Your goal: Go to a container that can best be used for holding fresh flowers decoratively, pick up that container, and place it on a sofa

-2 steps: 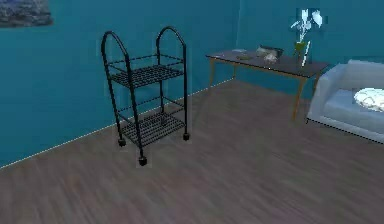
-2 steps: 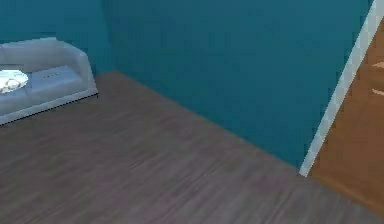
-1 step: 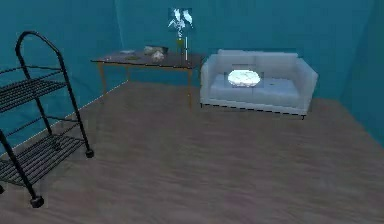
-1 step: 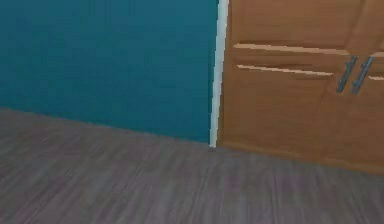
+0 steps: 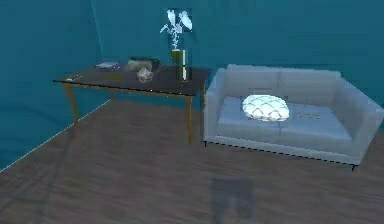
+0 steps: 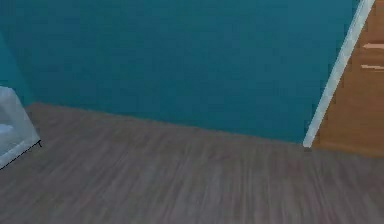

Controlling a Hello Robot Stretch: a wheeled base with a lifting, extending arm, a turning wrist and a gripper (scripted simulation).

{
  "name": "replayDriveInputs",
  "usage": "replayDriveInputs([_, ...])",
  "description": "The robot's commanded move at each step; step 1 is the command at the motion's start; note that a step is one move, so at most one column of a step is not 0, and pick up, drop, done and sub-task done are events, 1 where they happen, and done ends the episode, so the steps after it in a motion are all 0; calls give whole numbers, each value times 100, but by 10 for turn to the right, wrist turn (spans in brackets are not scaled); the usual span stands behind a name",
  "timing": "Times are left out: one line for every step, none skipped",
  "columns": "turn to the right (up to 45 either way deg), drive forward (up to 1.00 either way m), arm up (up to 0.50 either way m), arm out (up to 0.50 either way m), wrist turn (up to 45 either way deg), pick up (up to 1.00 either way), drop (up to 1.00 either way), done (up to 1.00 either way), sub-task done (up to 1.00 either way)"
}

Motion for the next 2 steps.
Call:
replayDriveInputs([0, 100, 0, 0, 0, 0, 0, 0, 0])
replayDriveInputs([0, 35, 0, 0, 0, 0, 0, 0, 0])
